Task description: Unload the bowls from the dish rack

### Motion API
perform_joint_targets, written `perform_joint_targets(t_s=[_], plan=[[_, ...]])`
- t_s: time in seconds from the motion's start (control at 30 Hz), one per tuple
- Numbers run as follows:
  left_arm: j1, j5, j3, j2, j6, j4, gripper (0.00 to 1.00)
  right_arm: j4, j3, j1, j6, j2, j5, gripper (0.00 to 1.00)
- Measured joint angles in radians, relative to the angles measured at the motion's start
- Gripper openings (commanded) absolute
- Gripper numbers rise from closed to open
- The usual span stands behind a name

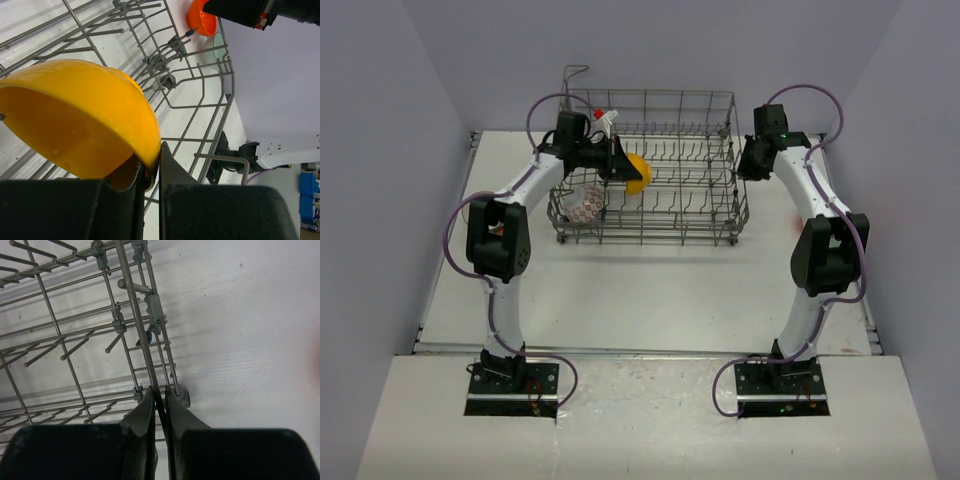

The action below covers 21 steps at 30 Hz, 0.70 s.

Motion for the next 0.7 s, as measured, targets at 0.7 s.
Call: perform_joint_targets(t_s=[0.7], plan=[[0.007,0.073,-0.019,-0.086,-0.089,0.19,0.0,-0.014,0.01,0.0,0.009,0.003,-0.001,0.0]])
